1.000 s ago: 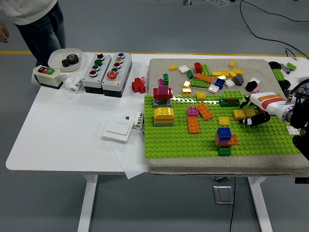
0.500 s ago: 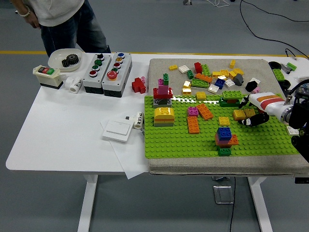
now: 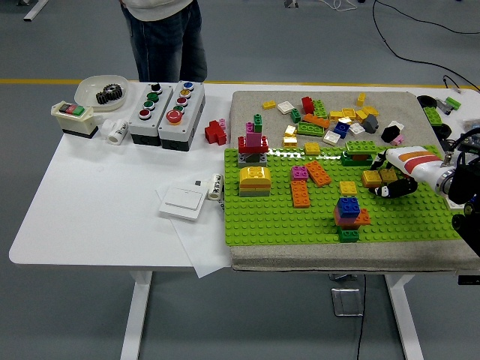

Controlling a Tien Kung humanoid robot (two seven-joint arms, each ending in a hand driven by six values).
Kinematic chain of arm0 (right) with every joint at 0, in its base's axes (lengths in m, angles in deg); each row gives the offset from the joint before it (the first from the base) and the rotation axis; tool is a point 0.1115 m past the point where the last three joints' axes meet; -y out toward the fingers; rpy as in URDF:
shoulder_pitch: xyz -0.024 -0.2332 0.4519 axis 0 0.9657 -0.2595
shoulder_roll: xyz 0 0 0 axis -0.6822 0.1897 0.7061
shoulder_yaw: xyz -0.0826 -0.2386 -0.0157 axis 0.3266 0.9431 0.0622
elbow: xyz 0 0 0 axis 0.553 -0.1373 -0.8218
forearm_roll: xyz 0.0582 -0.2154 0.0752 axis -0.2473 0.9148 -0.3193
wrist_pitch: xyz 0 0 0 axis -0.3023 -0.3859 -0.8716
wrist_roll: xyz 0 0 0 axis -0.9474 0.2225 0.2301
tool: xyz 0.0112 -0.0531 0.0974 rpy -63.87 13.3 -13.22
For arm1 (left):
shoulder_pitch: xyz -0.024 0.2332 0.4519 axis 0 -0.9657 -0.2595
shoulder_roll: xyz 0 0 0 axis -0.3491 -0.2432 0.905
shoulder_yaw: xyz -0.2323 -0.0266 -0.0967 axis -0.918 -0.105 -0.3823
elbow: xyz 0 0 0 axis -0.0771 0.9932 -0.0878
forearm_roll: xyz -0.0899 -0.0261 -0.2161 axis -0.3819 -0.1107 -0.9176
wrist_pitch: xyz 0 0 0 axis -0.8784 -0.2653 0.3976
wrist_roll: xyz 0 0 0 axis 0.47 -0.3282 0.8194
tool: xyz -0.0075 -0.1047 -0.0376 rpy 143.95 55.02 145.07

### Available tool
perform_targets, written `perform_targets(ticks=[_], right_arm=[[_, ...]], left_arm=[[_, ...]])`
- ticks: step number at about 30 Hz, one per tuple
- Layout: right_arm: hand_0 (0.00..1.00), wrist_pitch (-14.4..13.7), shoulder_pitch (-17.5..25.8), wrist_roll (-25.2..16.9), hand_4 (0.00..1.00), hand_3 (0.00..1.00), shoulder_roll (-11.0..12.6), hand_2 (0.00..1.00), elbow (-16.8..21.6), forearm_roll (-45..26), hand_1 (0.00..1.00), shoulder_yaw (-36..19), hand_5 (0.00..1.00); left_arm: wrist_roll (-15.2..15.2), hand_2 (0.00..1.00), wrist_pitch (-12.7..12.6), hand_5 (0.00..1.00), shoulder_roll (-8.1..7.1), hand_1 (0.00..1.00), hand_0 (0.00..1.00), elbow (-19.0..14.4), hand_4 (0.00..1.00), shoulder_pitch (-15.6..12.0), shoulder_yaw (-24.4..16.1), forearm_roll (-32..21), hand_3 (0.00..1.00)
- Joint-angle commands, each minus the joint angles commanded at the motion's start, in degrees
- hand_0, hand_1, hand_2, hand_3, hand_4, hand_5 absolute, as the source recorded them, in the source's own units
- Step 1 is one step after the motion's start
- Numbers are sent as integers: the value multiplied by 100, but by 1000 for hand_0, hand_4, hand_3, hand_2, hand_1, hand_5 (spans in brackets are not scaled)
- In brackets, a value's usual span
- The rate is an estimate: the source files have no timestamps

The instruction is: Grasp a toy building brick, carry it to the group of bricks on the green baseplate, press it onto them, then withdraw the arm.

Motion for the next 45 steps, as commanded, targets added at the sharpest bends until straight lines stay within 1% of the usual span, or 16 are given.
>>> perform_targets(ticks=[3,4,8,9,15,16,21,22,31,33,34,45], right_arm=[[636,-23,1,-5,768,541,9,642,6,-18,615,-3,449],[611,-27,1,-6,748,519,10,614,8,-20,587,-3,452],[611,-45,1,-11,748,519,12,614,17,-29,587,-1,452],[597,-54,6,-10,727,513,4,594,7,-30,564,3,448],[597,-80,16,-16,727,513,-6,594,-10,-26,564,4,448],[583,-103,27,-23,722,511,-11,584,-23,-22,552,5,454],[583,-169,54,-52,722,511,-22,584,-40,-2,552,15,454],[554,-188,58,-61,704,504,-25,558,-40,-1,521,18,455],[543,-275,87,-103,687,499,-31,541,-78,17,505,41,453],[543,-323,97,-135,687,499,-29,541,-92,9,505,45,453],[534,-348,103,-153,672,493,-28,532,-99,-1,490,46,459],[519,-520,128,-254,659,489,-45,523,-130,1,482,46,461]], left_arm=[[5,727,1,670,-3,727,741,-1,644,4,5,-8,590],[5,726,2,670,-3,726,742,-1,645,5,6,-9,590],[6,726,5,670,-4,726,742,1,645,12,4,-5,590],[6,728,6,670,-3,726,742,2,645,17,5,-6,590],[1,728,7,670,-1,726,742,2,645,19,1,3,590],[2,727,6,669,1,726,742,1,645,19,1,1,590],[-9,727,6,669,5,726,742,2,645,17,-12,24,590],[-13,727,7,669,5,727,742,3,645,16,-18,34,590],[-35,726,8,668,3,727,742,3,644,6,-45,94,589],[-42,726,9,668,2,727,742,5,644,3,-55,113,589],[-46,725,10,668,1,727,742,5,644,1,-60,124,589],[-58,725,10,668,0,727,742,6,644,-12,-83,173,590]])
